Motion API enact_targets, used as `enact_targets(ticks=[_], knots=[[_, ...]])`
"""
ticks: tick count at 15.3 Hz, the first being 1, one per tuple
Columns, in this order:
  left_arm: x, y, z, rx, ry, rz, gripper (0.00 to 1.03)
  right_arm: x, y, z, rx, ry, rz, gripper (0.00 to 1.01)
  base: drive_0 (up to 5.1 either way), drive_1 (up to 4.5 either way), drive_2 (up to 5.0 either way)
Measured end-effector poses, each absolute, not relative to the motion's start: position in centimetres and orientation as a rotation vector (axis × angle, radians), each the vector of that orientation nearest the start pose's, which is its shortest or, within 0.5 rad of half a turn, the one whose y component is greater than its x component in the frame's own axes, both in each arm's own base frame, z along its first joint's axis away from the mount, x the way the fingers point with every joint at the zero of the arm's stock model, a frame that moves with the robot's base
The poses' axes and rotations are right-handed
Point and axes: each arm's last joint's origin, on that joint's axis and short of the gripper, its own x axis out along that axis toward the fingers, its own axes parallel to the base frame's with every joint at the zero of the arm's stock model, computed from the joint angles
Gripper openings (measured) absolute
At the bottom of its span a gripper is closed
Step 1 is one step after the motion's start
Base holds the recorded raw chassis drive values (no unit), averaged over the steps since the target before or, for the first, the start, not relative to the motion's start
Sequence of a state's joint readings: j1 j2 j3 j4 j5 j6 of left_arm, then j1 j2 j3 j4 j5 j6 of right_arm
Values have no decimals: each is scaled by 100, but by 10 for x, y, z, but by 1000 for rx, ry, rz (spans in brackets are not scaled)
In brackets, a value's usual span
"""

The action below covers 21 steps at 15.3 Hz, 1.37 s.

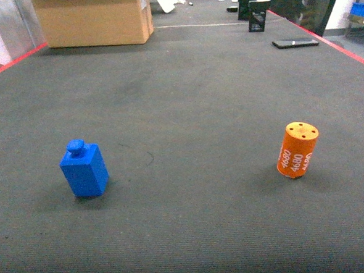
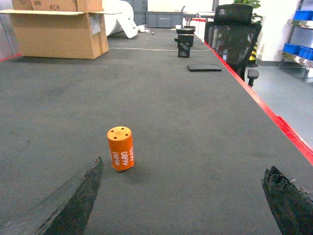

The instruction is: Sort blue parts and orange caps into right shelf containers

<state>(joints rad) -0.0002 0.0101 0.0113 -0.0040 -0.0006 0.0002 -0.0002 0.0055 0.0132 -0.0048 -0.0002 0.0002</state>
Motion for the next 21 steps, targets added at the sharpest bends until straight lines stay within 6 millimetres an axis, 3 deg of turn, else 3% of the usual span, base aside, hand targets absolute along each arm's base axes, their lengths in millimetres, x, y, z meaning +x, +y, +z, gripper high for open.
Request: enact_targets(ticks=[21], knots=[[98,0,166,0,3,0,98,97,0,167,0,-3,0,98,0,0,0]])
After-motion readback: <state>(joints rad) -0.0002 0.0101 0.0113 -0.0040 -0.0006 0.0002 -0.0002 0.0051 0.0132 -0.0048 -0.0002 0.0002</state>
